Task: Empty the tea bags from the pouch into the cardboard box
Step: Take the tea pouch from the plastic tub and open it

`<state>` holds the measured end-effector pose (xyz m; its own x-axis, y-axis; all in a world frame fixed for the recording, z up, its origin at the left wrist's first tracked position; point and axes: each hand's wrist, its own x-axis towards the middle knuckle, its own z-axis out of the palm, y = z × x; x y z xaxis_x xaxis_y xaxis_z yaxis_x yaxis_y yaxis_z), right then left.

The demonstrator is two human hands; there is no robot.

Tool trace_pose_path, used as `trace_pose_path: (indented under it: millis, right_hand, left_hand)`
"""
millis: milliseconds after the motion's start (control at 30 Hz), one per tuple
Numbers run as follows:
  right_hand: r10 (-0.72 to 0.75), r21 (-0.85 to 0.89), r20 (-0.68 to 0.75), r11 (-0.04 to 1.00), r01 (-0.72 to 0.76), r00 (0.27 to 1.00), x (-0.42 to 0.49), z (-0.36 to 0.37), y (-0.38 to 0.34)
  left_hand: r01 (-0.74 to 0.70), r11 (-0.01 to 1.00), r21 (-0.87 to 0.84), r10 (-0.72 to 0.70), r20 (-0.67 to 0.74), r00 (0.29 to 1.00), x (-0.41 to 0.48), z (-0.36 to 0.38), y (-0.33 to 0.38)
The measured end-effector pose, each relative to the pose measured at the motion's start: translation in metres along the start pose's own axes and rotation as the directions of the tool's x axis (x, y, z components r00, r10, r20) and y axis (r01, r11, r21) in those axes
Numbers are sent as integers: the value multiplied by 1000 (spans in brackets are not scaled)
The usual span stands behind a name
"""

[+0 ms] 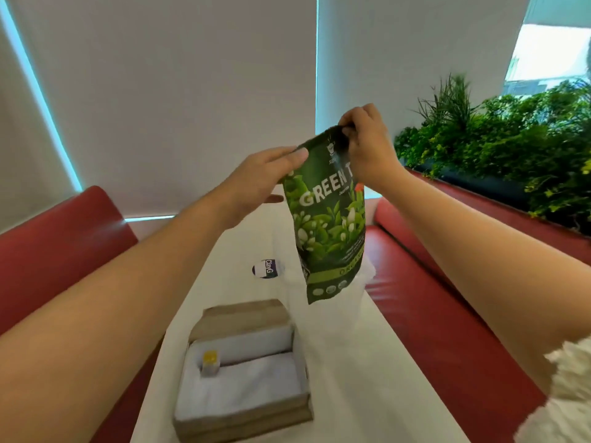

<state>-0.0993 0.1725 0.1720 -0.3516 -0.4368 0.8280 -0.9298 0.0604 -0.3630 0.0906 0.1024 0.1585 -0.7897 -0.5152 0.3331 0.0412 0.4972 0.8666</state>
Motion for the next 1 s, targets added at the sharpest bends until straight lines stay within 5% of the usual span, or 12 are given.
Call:
trace_pose_path:
  millis: [133,333,467,600,767,1000]
  right_hand:
    - [11,51,133,999,-18,991,-48,-15,-9]
    - [3,42,452,999,-25,892,-125,-30,-3]
    - [-17,61,566,998,-21,824,-167,-26,14]
    - [-6,137,603,986,-96,798,-194,-22,27]
    - [80,217,514,951,-220,854,-216,-25,38]
    - [300,438,555,688,-579,776,-247,-34,27]
  left_hand:
    - [175,972,-158,-124,290,949,-35,11,7]
    - [256,960,111,-278,300,913,-63,58,-20]
    - [363,924,124,-382,378,843,-72,83,-46]
    - [431,893,130,-446,398,802,-76,104,-64]
    - [481,875,59,-469,353,810,-77,120,-67]
    - [533,846,-31,-505,273,819,-82,134,-76]
